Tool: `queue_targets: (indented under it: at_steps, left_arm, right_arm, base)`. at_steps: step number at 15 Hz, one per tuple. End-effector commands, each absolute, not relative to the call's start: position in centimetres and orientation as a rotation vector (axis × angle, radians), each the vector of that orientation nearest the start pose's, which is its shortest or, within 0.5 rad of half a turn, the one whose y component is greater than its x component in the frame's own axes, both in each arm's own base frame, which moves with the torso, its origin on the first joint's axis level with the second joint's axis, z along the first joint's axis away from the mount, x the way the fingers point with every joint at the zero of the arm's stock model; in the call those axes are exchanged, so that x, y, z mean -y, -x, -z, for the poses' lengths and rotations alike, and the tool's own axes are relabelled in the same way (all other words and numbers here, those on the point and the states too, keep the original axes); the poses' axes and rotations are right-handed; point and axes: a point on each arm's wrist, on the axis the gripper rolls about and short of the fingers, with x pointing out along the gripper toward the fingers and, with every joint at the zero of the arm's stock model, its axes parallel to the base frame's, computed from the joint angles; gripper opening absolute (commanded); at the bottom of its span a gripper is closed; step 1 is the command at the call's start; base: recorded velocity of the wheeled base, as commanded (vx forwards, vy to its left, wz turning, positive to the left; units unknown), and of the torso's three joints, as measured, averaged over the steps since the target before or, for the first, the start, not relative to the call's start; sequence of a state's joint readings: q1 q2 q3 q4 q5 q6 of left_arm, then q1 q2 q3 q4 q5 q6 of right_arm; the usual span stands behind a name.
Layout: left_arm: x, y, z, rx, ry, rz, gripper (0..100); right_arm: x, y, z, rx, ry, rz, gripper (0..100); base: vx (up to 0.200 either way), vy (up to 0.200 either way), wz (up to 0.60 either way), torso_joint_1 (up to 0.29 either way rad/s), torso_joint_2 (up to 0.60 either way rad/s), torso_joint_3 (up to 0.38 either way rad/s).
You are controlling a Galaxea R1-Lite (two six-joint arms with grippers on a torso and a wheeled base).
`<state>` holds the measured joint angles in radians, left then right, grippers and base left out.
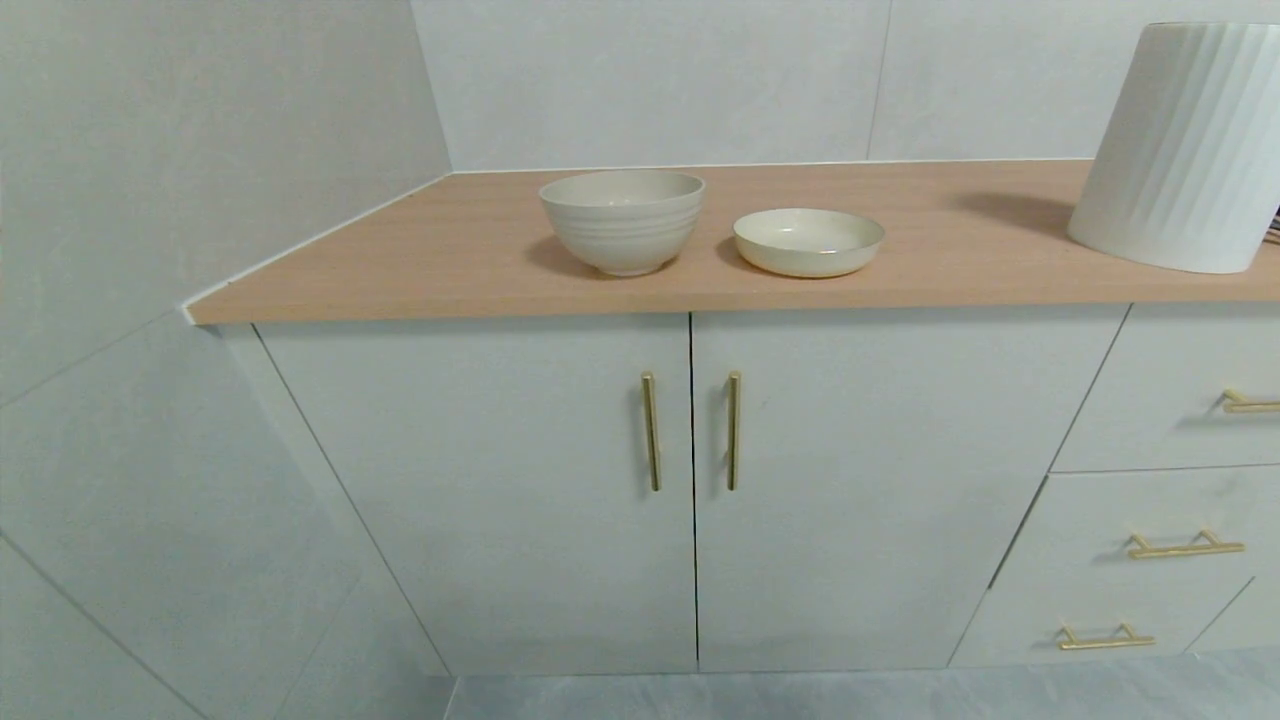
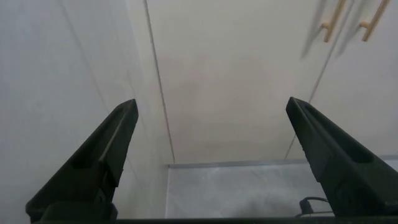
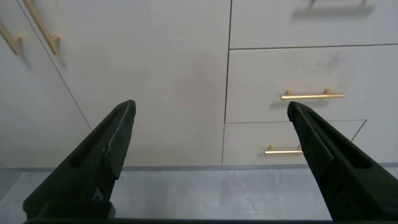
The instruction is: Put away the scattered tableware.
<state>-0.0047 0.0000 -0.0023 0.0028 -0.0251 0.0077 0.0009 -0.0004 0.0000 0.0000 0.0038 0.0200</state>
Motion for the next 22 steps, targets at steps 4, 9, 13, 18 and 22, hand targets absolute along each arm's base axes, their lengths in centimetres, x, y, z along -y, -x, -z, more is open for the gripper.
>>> queue_targets:
  at_steps: [4,9,13,18,22]
  left_arm:
    - [0.0,2.3,-7.6,-0.001,-0.008,0.029,100]
    - [0.0,2.3,-7.6,0.000,-0.008,0.029,100]
    - [0.0,2.3,-7.6,-0.001,-0.008,0.029,100]
    - [0.0,2.3,-7.6,-0.001,-0.008,0.029,100]
    - [0.0,2.3,-7.6,0.000,-0.008,0.029,100]
  right_arm:
    - [0.0,2.3,-7.6,0.000,-0.018,-0.006,100]
    - [0.0,2.3,-7.6,0.001,-0.018,-0.006,100]
    - [-0.2,3.4,-12.8,0.139,-0.091,-0.145,100]
    - [-0.6,2.1,-12.4,-0.060,-0.103,-0.287,100]
    - [-0.6,-0.6,-13.8,-0.231,-0.110,-0.310,100]
  base:
    - [0.000,0.000,0.00,-0.011,0.03,0.024]
    - [0.000,0.000,0.00,0.000,0.00,0.000]
    - [0.000,0.000,0.00,0.000,0.00,0.000]
    - [0.000,0.000,0.00,0.000,0.00,0.000]
    - [0.000,0.000,0.00,0.000,0.00,0.000]
